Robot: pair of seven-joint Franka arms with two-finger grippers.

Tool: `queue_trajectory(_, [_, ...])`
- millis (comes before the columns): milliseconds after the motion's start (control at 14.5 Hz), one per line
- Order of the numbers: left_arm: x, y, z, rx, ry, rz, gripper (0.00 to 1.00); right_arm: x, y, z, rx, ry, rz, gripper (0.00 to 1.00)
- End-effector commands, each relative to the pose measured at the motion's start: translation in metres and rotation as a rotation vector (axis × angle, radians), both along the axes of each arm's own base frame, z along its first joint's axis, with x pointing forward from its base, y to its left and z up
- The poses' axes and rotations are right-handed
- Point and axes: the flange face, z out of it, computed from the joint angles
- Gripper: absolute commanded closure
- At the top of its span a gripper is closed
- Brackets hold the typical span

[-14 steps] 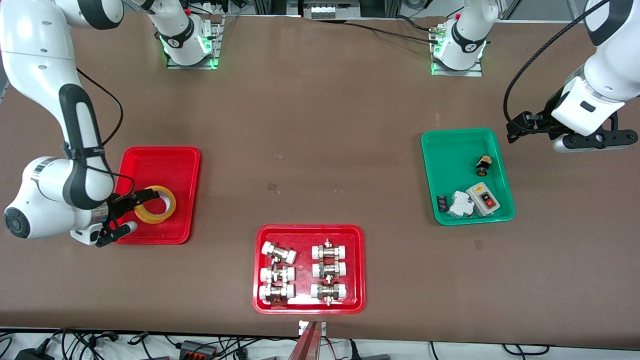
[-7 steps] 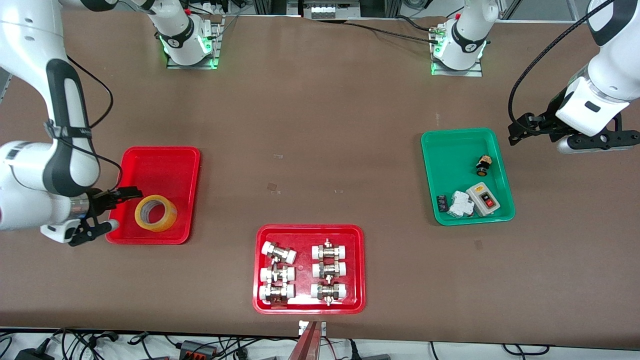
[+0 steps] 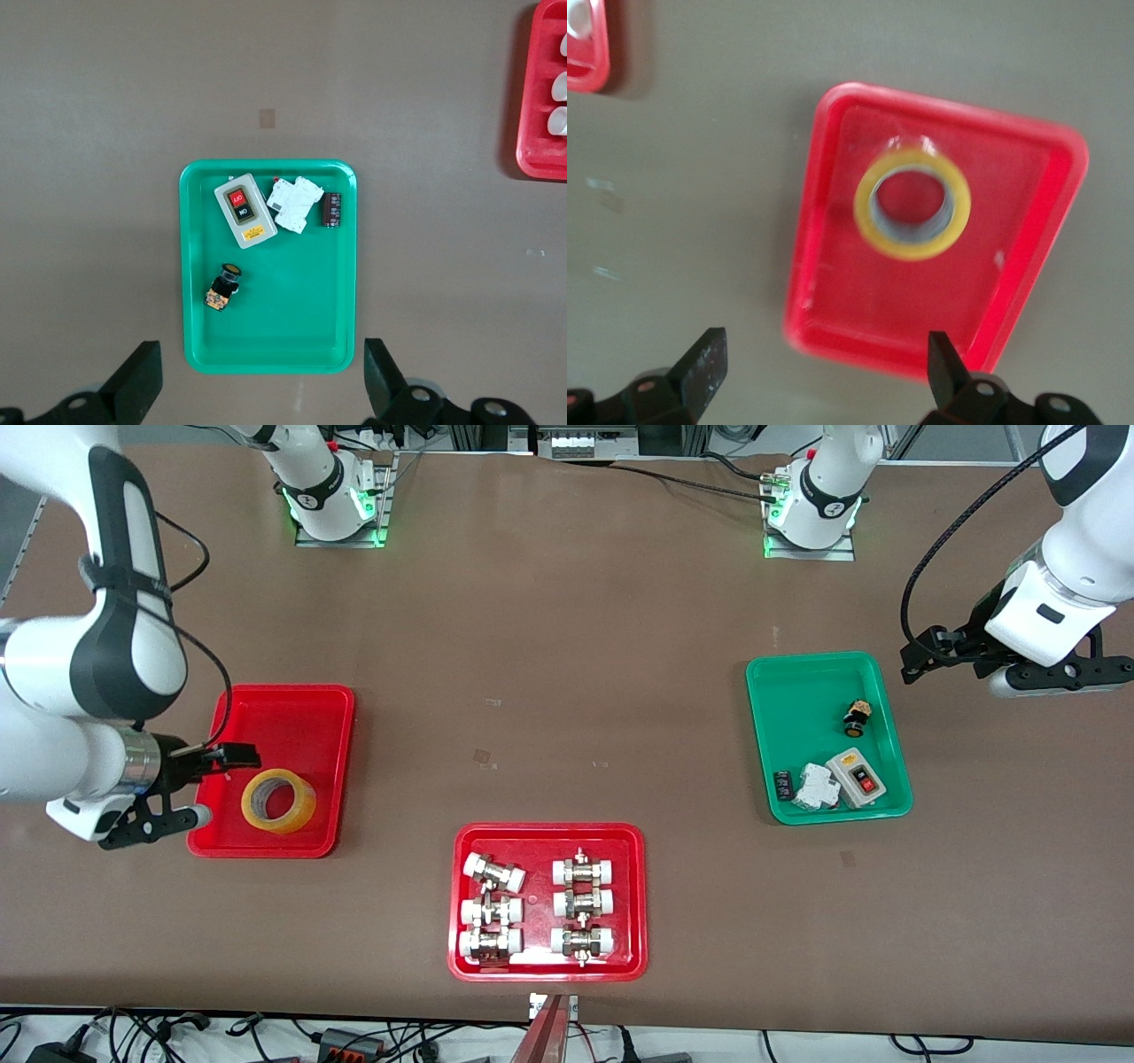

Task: Left arm passes tape to right arm into tray
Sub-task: 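Open the right gripper and raise it away from the tape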

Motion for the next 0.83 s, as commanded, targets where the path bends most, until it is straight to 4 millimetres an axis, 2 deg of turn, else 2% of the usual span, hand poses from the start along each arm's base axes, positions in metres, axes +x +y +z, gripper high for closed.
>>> queue_trajectory(0, [-0.005,-0.003,0.002,-0.016,-0.010,-0.022,0.00,-0.015,0.013,0.053,-0.052,0.013,-0.093,0.00])
queue_trajectory(138, [-0.005,-0.003,0.002,-0.016,-0.010,-0.022,0.00,-0.013,0.000,0.081,-0.052,-0.023,-0.113,0.00])
queue_trajectory(276, [-0.005,-0.003,0.002,-0.016,-0.008,-0.022,0.00,-0.012,-0.021,0.090,-0.052,-0.044,-0.145,0.00])
queue_trajectory(483, [-0.005,-0.003,0.002,-0.016,-0.008,-0.022,0.00,-0.012,-0.026,0.107,-0.043,-0.095,-0.153,0.00])
queue_trajectory(621, [-0.005,-0.005,0.002,-0.016,-0.010,-0.025,0.00,-0.011,-0.026,0.110,-0.040,-0.119,-0.152,0.00])
queue_trajectory(690, [-0.005,-0.005,0.002,-0.016,-0.010,-0.025,0.00,-0.013,-0.023,0.125,-0.035,-0.155,-0.149,0.00])
queue_trajectory(759, [-0.005,-0.005,0.002,-0.016,-0.010,-0.025,0.00,-0.016,-0.029,0.138,-0.035,-0.198,-0.156,0.00])
